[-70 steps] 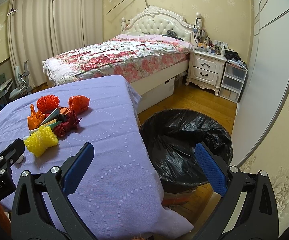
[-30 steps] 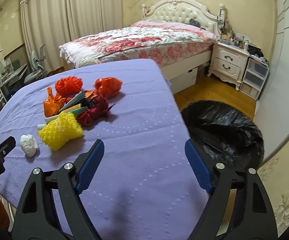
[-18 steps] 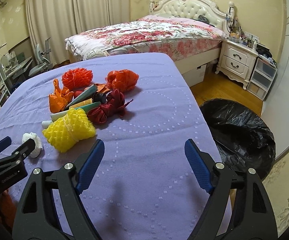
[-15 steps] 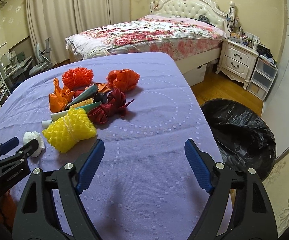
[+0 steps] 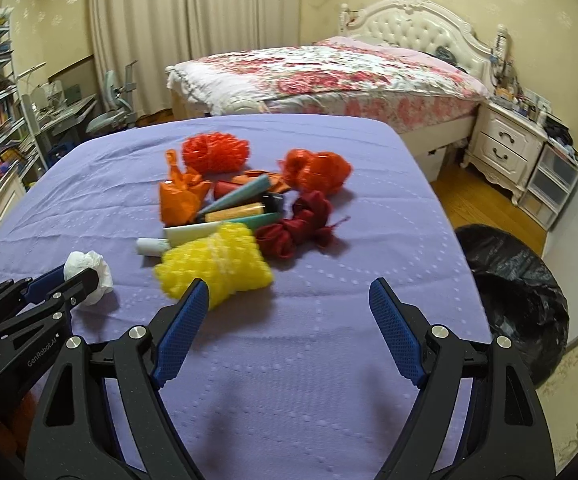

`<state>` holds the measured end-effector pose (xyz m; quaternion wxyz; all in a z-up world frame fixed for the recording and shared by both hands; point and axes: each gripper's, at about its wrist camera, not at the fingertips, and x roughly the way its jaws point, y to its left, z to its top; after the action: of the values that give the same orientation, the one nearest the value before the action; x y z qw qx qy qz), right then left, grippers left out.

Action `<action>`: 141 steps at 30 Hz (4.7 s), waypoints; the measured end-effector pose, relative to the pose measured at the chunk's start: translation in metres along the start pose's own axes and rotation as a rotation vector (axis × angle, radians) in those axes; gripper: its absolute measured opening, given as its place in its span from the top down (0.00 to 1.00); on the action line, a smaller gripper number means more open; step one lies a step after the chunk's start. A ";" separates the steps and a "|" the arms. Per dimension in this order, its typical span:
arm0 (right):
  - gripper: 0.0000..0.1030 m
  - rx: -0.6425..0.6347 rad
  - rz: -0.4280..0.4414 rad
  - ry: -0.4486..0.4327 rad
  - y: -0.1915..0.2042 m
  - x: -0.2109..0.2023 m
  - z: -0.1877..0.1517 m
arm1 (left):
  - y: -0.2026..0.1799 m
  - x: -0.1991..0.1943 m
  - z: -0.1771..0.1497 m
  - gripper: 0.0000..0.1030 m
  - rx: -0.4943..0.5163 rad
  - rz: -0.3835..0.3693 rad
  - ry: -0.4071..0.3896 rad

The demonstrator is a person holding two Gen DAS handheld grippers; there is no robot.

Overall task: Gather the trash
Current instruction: 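Grasp the white tissue ball with the left tool while the right tool grasps the yellow foam net, then carry both items over the black trash bin and open both tools to drop them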

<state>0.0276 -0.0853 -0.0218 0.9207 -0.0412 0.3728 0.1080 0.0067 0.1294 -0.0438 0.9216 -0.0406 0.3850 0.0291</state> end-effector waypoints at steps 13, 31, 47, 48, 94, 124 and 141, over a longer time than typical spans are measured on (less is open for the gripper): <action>0.35 -0.098 0.035 0.027 0.044 0.027 0.010 | 0.041 0.001 0.000 0.65 -0.079 0.041 -0.002; 0.63 -0.028 0.051 -0.001 0.007 0.000 0.002 | 0.010 -0.002 -0.001 0.65 -0.050 -0.023 -0.016; 0.32 0.022 0.046 0.046 -0.010 0.019 -0.010 | 0.008 0.001 -0.002 0.65 -0.048 0.001 -0.010; 0.32 0.021 0.042 0.048 -0.009 0.022 -0.010 | 0.007 0.002 -0.001 0.65 -0.048 0.001 -0.010; 0.56 0.330 -0.343 -0.039 -0.240 -0.019 -0.028 | -0.274 0.048 0.035 0.65 0.310 -0.300 -0.018; 0.39 0.457 -0.389 -0.038 -0.281 -0.005 -0.035 | -0.312 0.073 0.040 0.28 0.364 -0.255 0.005; 0.27 0.443 -0.387 -0.028 -0.275 -0.003 -0.036 | -0.291 0.063 0.038 0.28 0.340 -0.233 -0.011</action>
<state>0.0647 -0.3587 -0.0468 0.9158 0.0919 0.3598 -0.1530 0.1024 -0.1547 -0.0467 0.9143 0.0717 0.3722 -0.1429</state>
